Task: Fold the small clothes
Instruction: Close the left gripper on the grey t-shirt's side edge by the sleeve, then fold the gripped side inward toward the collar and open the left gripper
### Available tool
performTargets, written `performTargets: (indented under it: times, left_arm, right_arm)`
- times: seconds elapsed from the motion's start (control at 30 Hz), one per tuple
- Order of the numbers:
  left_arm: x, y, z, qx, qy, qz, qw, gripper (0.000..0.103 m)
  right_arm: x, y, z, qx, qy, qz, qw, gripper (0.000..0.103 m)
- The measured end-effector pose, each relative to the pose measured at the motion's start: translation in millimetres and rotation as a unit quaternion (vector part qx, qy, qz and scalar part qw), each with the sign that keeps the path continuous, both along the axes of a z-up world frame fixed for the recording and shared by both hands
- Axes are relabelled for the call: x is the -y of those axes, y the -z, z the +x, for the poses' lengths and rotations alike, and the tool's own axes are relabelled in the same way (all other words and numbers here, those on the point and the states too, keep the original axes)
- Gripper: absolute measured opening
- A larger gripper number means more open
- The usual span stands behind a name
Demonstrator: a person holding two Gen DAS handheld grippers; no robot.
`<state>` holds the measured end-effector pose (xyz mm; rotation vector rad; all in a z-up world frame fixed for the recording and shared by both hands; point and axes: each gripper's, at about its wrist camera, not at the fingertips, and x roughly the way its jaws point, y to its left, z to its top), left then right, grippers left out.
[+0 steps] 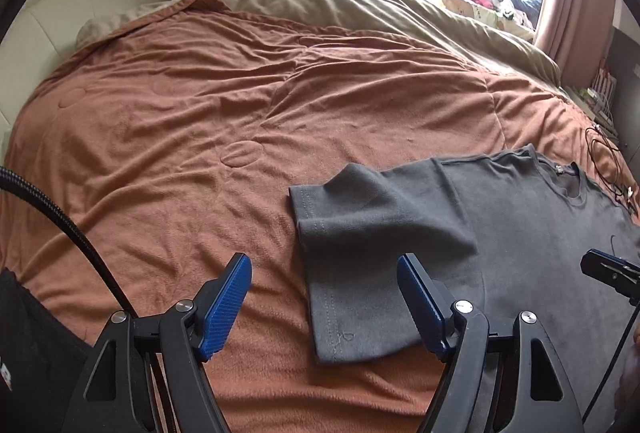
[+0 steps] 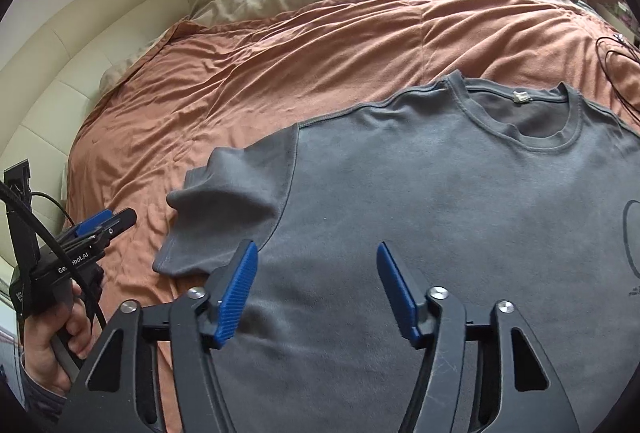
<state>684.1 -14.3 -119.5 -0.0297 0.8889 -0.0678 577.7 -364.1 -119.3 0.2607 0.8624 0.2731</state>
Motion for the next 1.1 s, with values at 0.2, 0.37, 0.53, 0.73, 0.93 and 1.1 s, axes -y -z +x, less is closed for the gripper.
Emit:
performTargets:
  times: [0.2,0.37,0.53,0.73,0.93,1.1]
  left_arm:
    - [2,24,34,-0.015,0.006,-0.013,0.9998,0.077]
    - [2,46,55,-0.032,-0.005,-0.015,0.9994,0.077]
    - [7,64,66,-0.052,-0.008,-0.021,0.9984,0.05]
    - [10,52,62,-0.035,-0.013,-0.02,0.9991,0.017]
    - [22,14,53,-0.004,0.003,-0.007,1.0,0.011]
    - [41,-15,48,0.009,0.023,-0.004,0.9997,0.011]
  right_arm:
    - [-21,25,40,-0.038,-0.022,0.035,0.998,0.019]
    - [-29,45,67,-0.069,-0.018,0.069,0.995,0.009]
    - [-34,64,82,-0.092,-0.024,0.089,0.992,0.007]
    - [-33,79,97,-0.113,-0.02,0.125,0.986,0.007]
    - [-32,91,100,-0.126,-0.006,0.157,0.98,0.007]
    - [-34,88,99,-0.127,-0.013,0.152,0.98,0.007]
